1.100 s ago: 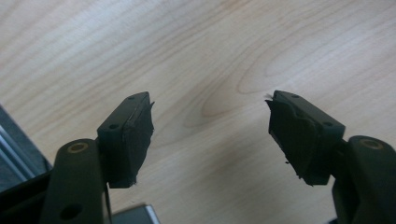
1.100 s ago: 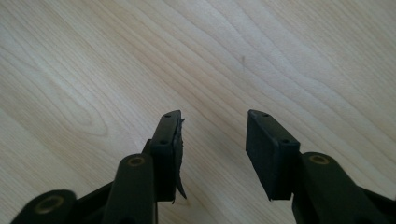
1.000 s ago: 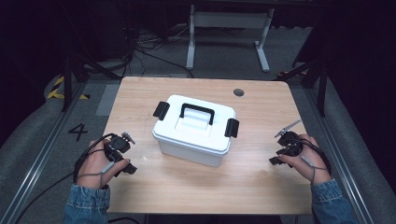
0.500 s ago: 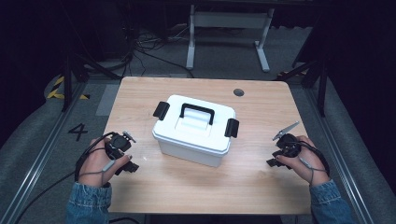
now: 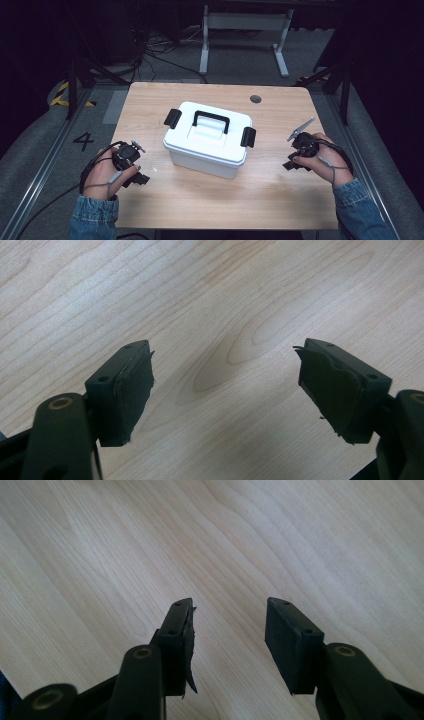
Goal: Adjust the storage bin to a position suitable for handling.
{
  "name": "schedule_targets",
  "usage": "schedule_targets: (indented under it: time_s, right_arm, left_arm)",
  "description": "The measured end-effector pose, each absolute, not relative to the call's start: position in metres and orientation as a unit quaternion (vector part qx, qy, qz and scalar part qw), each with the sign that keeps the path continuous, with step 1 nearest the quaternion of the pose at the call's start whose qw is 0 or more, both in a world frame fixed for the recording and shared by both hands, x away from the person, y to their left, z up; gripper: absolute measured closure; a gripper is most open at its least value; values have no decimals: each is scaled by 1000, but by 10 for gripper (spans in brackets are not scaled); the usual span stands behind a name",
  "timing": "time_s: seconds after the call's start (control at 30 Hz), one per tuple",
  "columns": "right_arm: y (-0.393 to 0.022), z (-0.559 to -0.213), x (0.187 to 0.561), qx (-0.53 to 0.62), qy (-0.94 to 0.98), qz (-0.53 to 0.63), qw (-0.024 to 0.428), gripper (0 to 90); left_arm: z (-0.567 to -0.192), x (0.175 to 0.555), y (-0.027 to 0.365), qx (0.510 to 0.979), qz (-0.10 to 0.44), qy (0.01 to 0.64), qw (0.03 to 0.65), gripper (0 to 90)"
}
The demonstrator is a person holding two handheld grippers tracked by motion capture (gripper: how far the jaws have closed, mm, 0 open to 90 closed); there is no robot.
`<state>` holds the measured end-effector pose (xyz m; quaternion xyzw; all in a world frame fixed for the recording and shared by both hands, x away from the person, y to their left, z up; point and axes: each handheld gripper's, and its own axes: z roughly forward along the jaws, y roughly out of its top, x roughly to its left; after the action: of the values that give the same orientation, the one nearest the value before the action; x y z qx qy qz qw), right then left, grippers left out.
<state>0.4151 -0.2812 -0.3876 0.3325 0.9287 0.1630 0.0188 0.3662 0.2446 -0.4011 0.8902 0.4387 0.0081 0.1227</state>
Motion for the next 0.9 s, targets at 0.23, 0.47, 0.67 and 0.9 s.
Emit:
schedule_targets:
  time_s: [0.23, 0.47, 0.67, 0.9]
  right_arm:
    - [-268, -359, 422, 333, 925, 180, 21, 535]
    - [-255, -331, 428, 317, 929, 188, 27, 510]
    - [-242, -307, 431, 313, 925, 212, 33, 510]
    - [-216, -283, 438, 294, 931, 214, 26, 508]
  left_arm:
    - [-400, 367, 245, 891, 3, 437, 126, 228]
    - [-399, 367, 245, 890, -2, 438, 128, 226]
    - [-400, 368, 245, 892, -8, 434, 124, 225]
    - [-400, 371, 246, 890, -24, 436, 128, 219]
